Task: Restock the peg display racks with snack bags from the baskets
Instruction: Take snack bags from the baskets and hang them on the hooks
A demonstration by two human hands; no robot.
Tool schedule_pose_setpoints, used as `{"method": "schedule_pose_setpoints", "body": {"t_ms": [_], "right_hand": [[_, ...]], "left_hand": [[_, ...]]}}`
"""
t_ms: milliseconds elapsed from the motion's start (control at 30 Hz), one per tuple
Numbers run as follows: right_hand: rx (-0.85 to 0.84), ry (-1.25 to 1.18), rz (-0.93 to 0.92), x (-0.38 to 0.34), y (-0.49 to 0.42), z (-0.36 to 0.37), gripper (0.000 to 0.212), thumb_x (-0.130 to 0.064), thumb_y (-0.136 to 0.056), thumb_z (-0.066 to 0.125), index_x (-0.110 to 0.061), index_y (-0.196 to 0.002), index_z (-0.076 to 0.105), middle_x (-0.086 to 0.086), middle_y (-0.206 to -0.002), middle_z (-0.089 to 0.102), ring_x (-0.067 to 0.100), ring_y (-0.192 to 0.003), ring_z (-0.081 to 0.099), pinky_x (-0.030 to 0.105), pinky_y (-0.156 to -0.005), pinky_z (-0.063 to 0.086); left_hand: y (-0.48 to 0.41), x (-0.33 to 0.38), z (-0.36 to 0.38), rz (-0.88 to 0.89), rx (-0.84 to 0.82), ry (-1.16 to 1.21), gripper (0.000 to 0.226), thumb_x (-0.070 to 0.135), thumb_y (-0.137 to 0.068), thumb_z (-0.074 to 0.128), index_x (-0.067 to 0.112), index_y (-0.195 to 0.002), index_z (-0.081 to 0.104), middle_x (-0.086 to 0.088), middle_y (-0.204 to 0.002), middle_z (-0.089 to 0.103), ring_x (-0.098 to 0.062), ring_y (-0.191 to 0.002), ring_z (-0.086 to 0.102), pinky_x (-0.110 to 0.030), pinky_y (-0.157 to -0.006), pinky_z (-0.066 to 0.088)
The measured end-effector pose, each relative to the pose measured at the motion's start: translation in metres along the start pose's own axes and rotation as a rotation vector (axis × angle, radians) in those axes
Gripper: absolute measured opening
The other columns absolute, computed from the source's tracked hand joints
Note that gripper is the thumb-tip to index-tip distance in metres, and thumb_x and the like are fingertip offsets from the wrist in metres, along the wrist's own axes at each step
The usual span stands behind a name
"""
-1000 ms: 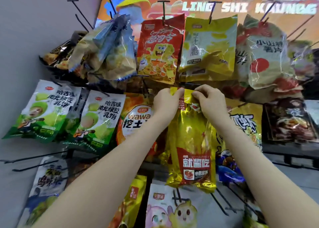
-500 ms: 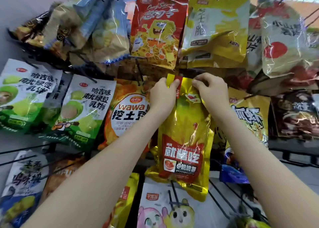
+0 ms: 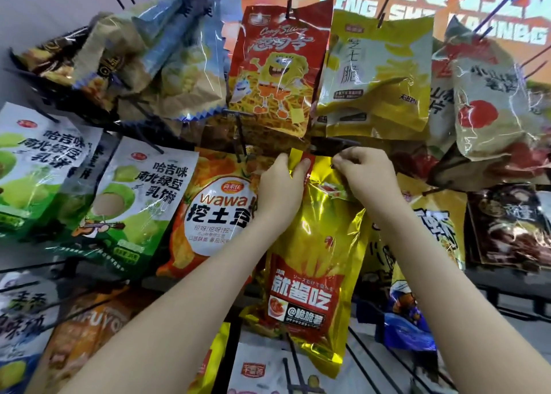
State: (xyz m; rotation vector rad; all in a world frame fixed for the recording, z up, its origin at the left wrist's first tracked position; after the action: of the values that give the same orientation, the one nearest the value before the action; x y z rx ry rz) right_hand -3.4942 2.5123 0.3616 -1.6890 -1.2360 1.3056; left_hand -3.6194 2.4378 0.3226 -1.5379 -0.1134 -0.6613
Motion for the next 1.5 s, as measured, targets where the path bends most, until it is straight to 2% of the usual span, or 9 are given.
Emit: {"method": "schedule_pose_setpoints", "body": {"t_ms": [200, 300, 400, 500, 633, 833, 1233, 1367, 1500], "right_hand": [[-0.018, 0.102, 0.064, 0.012, -0.01, 0.008, 0.015, -0.025, -0.097, 0.052, -0.028, -0.095, 0.067, -0.001, -0.098, 0.063, 0.026, -0.105, 0.057, 0.044, -0.1, 0.038], [0.013, 0.251, 0.056, 0.02, -0.006, 0.023, 0.02, -0.02, -0.099, 0.046, -0.027, -0.107, 0.063, -0.005, -0.102, 0.056, 0.016, -0.101, 0.046, 0.031, -0.086, 0.021], [0.173, 0.392, 0.002, 0.03, 0.002, 0.032, 0.02, -0.021, -0.095, 0.053, -0.02, -0.114, 0.057, 0.001, -0.122, 0.054, 0.023, -0.118, 0.039, 0.037, -0.091, 0.02], [0.342, 0.579, -0.221, 0.032, 0.024, 0.042, 0.031, -0.009, -0.086, 0.059, -0.01, -0.117, 0.057, 0.011, -0.123, 0.053, 0.028, -0.116, 0.04, 0.039, -0.093, 0.021], [0.013, 0.562, -0.17, 0.05, 0.039, 0.068, 0.054, -0.03, -0.099, 0.042, -0.011, -0.148, 0.029, 0.005, -0.155, 0.029, 0.021, -0.143, 0.022, 0.04, -0.113, 0.012], [-0.22, 0.49, -0.092, 0.066, 0.047, 0.077, 0.06, -0.04, -0.102, 0.029, -0.027, -0.154, 0.002, -0.006, -0.161, -0.006, 0.013, -0.147, -0.009, 0.049, -0.116, 0.001], [-0.178, 0.197, -0.161, 0.052, 0.147, 0.043, 0.055, -0.025, -0.098, 0.045, -0.014, -0.149, 0.028, 0.008, -0.157, 0.021, 0.02, -0.145, 0.014, 0.035, -0.115, 0.011], [-0.171, -0.086, -0.272, 0.052, 0.227, 0.005, 0.042, -0.024, -0.095, 0.047, -0.008, -0.133, 0.051, 0.009, -0.132, 0.053, 0.021, -0.125, 0.043, 0.024, -0.104, 0.027], [-0.402, -0.307, -0.271, 0.074, 0.343, -0.02, 0.033, -0.024, -0.096, 0.045, -0.007, -0.121, 0.058, 0.007, -0.114, 0.061, 0.014, -0.112, 0.046, 0.021, -0.094, 0.033]], "left_hand": [[0.001, -0.004, 0.002, 0.005, -0.006, -0.081, 0.023, 0.033, -0.1, 0.048, 0.013, -0.088, 0.051, 0.01, -0.073, 0.05, -0.005, -0.068, 0.049, -0.007, -0.054, 0.035], [0.004, -0.012, 0.003, -0.021, -0.005, -0.228, 0.02, 0.029, -0.099, 0.049, 0.011, -0.108, 0.052, 0.002, -0.096, 0.057, -0.019, -0.095, 0.056, -0.013, -0.066, 0.034], [0.018, -0.008, 0.005, 0.302, 0.032, -0.519, 0.048, 0.022, -0.094, 0.055, 0.007, -0.137, 0.041, -0.012, -0.134, 0.049, -0.025, -0.123, 0.046, -0.032, -0.098, 0.039], [0.027, -0.02, 0.015, 0.496, -0.098, -0.637, 0.052, 0.032, -0.088, 0.042, 0.008, -0.133, 0.053, -0.014, -0.138, 0.053, -0.03, -0.13, 0.046, -0.045, -0.111, 0.028], [0.027, -0.044, 0.026, 0.509, -0.281, -0.839, 0.058, 0.035, -0.089, 0.029, 0.005, -0.131, 0.057, -0.018, -0.133, 0.057, -0.033, -0.127, 0.051, -0.053, -0.113, 0.027], [0.028, -0.047, 0.031, 0.493, -0.286, -0.971, 0.058, 0.032, -0.09, 0.026, 0.004, -0.132, 0.055, -0.019, -0.135, 0.055, -0.035, -0.128, 0.049, -0.051, -0.112, 0.03], [0.144, -0.015, -0.005, 0.359, -0.207, -0.825, 0.05, 0.027, -0.089, 0.032, 0.006, -0.123, 0.062, -0.018, -0.129, 0.059, -0.034, -0.127, 0.05, -0.056, -0.112, 0.021], [0.249, 0.009, -0.023, 0.237, -0.047, -0.737, 0.039, 0.025, -0.09, 0.039, 0.007, -0.116, 0.063, -0.008, -0.114, 0.065, -0.023, -0.114, 0.055, -0.047, -0.111, 0.028], [0.38, 0.013, -0.029, 0.001, -0.14, -0.709, 0.041, 0.025, -0.091, 0.041, 0.006, -0.124, 0.057, -0.008, -0.121, 0.061, -0.019, -0.115, 0.052, -0.031, -0.099, 0.04]]}}
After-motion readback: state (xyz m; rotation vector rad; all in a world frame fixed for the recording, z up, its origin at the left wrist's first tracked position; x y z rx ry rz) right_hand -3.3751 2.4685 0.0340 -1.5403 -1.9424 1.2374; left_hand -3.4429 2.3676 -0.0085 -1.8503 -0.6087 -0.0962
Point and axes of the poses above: each hand's wrist, its own y-axis away from the middle knuckle, its own z-axis out of the palm, x = y × z, the point moved 5 cm from there along -y, towards the middle knuckle
